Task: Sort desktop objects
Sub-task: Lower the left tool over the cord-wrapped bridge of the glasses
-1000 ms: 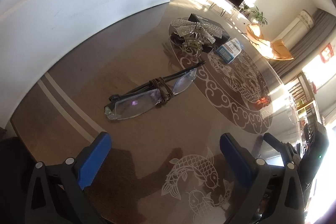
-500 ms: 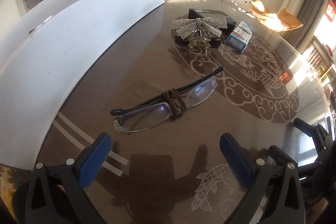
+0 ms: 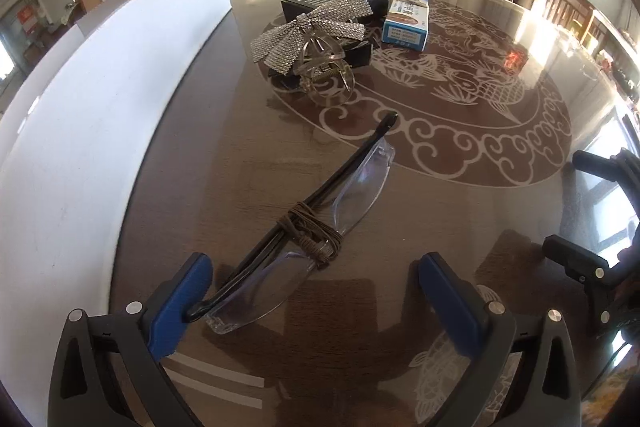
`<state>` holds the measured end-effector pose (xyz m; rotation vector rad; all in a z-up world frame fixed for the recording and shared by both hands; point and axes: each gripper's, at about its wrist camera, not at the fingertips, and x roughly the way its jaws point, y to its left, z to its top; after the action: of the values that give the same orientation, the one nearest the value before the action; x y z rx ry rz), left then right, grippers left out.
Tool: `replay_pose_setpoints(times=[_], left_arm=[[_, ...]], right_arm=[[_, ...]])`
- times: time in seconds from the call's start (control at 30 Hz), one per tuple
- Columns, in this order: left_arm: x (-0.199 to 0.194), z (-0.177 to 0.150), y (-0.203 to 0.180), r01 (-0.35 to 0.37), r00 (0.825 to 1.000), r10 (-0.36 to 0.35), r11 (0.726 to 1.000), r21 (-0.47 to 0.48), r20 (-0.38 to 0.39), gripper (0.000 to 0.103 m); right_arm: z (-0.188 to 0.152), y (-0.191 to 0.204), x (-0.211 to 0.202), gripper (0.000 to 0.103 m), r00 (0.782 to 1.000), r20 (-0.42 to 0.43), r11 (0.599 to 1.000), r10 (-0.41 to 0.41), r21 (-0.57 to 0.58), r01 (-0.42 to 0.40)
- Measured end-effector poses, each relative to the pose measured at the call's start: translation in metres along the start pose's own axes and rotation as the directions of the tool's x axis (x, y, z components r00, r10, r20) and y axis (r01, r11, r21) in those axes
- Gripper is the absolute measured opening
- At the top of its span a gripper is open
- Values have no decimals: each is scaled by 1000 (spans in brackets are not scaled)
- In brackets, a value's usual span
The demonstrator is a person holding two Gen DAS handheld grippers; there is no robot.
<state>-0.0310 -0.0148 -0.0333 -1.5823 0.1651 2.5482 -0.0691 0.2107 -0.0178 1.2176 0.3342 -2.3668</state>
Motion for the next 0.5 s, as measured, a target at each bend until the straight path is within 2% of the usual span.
replay_pose_setpoints(times=[0.03, 0.3, 0.5], left_arm=[[4, 2, 1, 25, 1000, -25, 1000, -14, 2, 103], [7, 2, -1, 16, 999, -14, 1000, -21, 53, 103], [5, 2, 0, 13, 998, -11, 1000, -27, 62, 103]], right_arm=[[0, 0, -1, 103, 1000, 0, 1000, 0, 0, 0], [-1, 0, -2, 103, 1000, 0, 1000, 0, 0, 0], [-1, 0, -2, 103, 1000, 0, 1000, 0, 0, 0]])
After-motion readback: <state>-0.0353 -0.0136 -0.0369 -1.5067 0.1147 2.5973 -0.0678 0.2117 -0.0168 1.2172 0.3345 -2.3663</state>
